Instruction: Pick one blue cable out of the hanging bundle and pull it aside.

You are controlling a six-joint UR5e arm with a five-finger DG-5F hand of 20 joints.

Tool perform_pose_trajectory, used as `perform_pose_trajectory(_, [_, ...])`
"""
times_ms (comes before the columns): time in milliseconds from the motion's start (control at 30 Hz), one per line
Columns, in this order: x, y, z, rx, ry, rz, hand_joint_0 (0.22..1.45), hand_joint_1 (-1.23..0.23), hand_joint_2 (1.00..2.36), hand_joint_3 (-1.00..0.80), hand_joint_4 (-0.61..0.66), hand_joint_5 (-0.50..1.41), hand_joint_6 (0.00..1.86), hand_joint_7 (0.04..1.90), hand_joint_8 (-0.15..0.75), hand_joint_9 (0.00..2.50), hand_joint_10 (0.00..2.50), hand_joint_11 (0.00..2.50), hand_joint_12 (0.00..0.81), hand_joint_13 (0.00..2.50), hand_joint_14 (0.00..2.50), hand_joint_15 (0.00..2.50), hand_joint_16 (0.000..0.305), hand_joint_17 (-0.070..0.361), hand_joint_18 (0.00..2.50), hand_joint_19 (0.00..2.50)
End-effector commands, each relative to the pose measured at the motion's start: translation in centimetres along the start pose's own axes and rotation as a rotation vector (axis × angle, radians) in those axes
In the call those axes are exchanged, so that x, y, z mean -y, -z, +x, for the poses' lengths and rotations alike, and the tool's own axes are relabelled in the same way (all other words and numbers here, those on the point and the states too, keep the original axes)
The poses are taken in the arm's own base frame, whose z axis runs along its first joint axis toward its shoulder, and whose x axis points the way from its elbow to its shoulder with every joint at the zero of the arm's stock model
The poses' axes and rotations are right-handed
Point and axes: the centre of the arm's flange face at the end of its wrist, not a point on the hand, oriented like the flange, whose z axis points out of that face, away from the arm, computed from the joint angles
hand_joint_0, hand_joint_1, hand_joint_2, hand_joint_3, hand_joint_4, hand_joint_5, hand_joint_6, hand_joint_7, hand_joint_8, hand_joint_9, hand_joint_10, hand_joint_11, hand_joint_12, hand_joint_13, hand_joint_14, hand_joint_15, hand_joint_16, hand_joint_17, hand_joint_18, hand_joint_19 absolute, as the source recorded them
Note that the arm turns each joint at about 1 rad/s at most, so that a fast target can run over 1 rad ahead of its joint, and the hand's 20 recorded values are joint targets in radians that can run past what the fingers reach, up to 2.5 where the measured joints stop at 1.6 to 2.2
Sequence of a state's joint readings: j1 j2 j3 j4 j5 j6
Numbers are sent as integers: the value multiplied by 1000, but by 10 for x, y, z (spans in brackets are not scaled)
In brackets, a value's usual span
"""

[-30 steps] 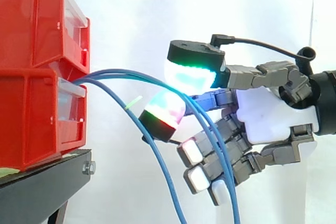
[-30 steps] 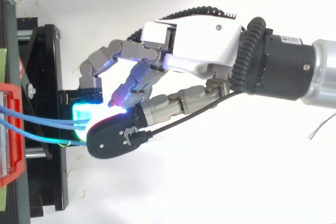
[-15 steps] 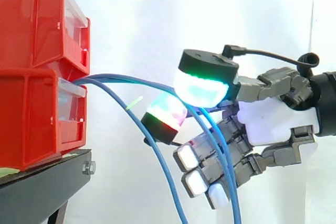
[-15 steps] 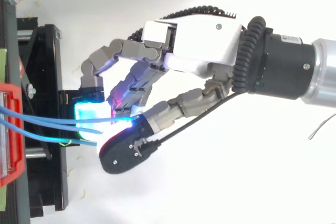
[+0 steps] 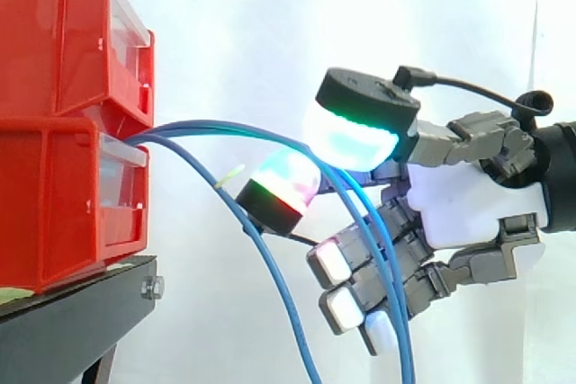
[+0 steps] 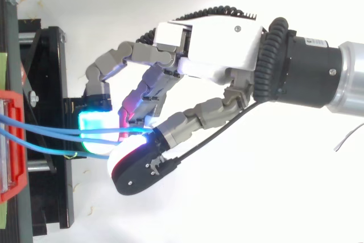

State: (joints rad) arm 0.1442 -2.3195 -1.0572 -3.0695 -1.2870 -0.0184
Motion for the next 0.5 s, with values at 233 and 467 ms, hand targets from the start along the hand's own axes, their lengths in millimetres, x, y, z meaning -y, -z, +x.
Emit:
perform_pose_trajectory(233, [0, 0, 0, 0, 0, 0, 446, -620, 1000, -500, -61, -129, 875, 1048, 332, 1026, 21, 710, 435, 974, 20, 598, 56, 126, 948, 618])
perform_pose_trajectory(467, [0, 0, 0, 0, 0, 0, 567, -693, 1013, -315, -96, -138, 873, 1114, 295, 972, 23, 709, 399, 940, 22, 621, 48, 108, 870, 685])
